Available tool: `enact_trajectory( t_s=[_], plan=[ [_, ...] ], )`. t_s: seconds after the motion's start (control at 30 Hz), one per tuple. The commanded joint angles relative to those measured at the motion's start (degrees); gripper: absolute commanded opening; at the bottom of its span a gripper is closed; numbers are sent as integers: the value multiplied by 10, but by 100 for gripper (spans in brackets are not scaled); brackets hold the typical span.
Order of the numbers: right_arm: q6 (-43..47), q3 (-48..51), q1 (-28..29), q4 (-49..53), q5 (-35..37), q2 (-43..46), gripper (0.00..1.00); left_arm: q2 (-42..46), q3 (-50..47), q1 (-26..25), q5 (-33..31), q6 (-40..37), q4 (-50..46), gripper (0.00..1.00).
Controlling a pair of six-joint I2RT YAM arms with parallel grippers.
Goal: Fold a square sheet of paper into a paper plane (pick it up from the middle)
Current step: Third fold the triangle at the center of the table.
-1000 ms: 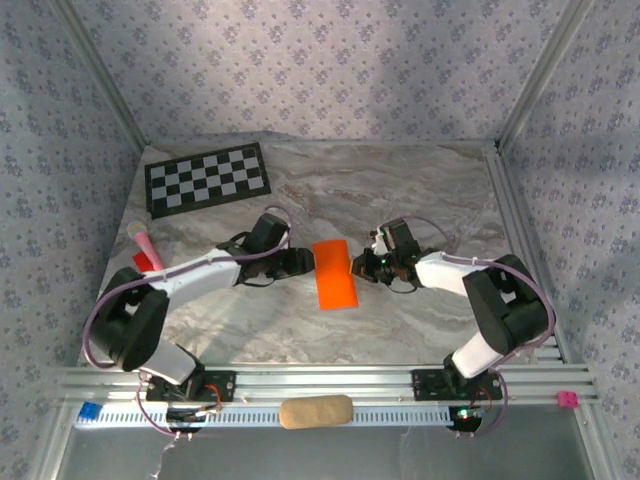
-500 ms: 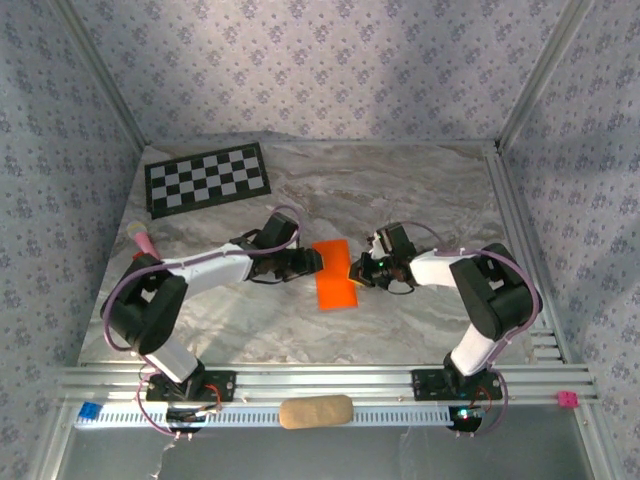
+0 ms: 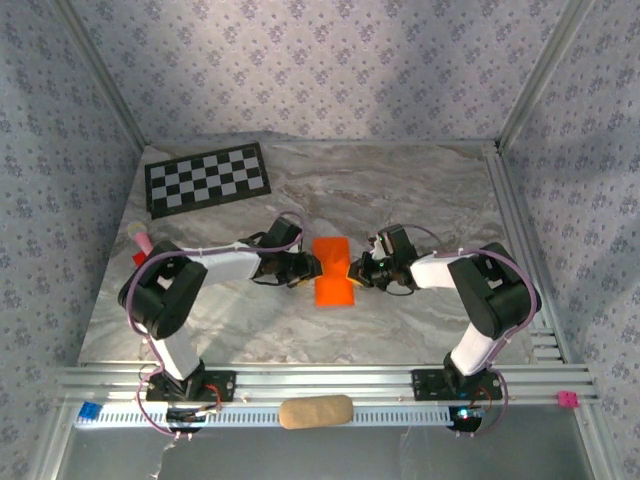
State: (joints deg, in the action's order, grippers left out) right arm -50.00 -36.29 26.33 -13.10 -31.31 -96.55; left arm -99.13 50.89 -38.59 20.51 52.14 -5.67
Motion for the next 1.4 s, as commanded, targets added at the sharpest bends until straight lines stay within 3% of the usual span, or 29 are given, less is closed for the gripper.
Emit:
enact_trajectory(
  t_s=[0.0,1.37],
  plan=[
    [1,14,-4,59,44,-23,5,-6,6,3,25,15,33,43],
    [9,15,-4,60,41,-15,5,-27,-26,12,32,53,91,28]
  ],
)
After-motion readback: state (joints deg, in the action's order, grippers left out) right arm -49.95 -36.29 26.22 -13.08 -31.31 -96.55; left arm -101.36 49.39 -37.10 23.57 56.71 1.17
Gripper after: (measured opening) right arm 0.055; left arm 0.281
